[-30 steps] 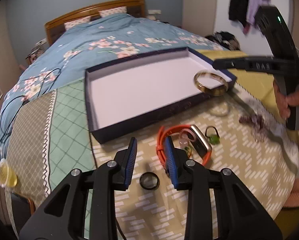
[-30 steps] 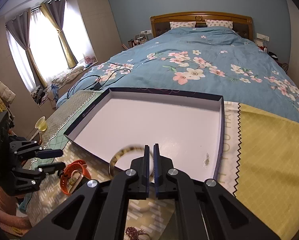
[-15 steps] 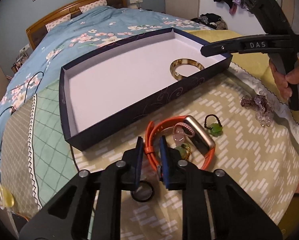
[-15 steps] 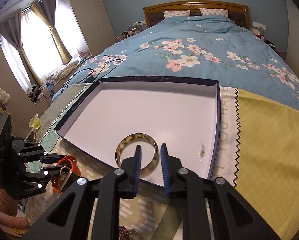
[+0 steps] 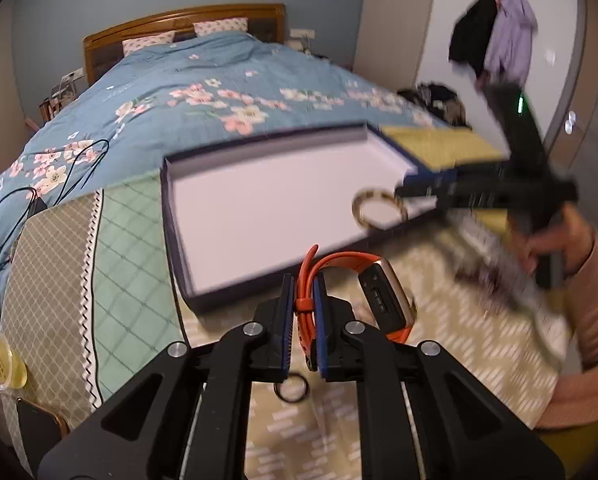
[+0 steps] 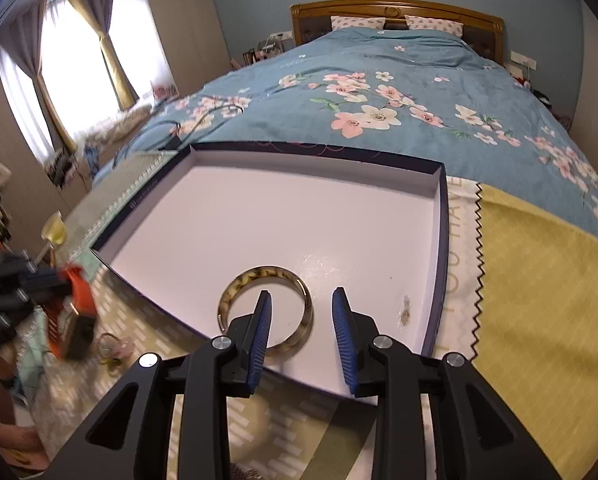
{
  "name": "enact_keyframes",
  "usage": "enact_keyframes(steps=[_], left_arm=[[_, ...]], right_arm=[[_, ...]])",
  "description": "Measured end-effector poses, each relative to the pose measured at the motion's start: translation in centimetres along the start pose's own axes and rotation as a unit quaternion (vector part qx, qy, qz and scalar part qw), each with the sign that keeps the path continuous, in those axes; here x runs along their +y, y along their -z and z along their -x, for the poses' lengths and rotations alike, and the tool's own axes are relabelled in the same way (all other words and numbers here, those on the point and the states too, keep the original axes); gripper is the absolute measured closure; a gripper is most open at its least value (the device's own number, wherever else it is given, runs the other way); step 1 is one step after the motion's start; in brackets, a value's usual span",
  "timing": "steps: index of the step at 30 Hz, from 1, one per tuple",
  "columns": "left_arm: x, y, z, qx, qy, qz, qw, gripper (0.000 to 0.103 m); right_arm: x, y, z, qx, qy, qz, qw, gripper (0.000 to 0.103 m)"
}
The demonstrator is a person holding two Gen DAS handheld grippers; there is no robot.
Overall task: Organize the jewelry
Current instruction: 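Carry the orange watch band into the box and open the left tool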
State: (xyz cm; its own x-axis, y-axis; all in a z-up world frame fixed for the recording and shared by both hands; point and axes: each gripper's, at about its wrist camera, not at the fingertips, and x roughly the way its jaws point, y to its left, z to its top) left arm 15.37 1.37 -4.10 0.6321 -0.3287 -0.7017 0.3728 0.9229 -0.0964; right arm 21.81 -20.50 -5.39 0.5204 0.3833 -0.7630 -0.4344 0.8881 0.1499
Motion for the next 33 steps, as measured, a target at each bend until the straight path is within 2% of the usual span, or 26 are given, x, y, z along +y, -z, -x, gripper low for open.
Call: enact_keyframes(steps=[5,7,9,11,22,30,33], left_arm=[[1.2,-2.5,-0.9,-0.011,-0.019,0.014,0.9997,0.093],[1.8,-3.4,-2.2,-0.003,-0.025,0.025,0.9994,0.093],[2.1,-4.1,-3.4,0.003,-0.031,0.030,0.9991,0.093],[2.5,-4.8,-4.6,0.011,-0.036,0.035,0.9987,0.093],[4.2,-9.8,-10.2,0.028,-0.050,0.062,0.9964,0.093],[4.9,-13.0,-15.8,0.069,-0.078,0.075,0.9918,0.093],[5.5,-13.7,-17.7,0.085,-0.076,0.089,0.9895,0.092]], right_arm=[[0.5,-0.8,-1.8,0.029,0.015,0.027,0.999,0.074],[0.9,-1.1,-2.7,0.043,0.024,0.045,0.998,0.081],[1.3,-1.3,-3.0,0.046,0.028,0.061,0.997,0.097],[1.6,-1.6,-3.1,0.045,0.040,0.074,0.995,0.099],[0.7,-6.7,-4.4,0.024,0.066,0.072,0.995,0.098],[-0.9,-9.6,-7.2,0.037,0.091,0.048,0.994,0.099],[-1.6,-10.2,-7.8,0.039,0.089,0.028,0.995,0.098]])
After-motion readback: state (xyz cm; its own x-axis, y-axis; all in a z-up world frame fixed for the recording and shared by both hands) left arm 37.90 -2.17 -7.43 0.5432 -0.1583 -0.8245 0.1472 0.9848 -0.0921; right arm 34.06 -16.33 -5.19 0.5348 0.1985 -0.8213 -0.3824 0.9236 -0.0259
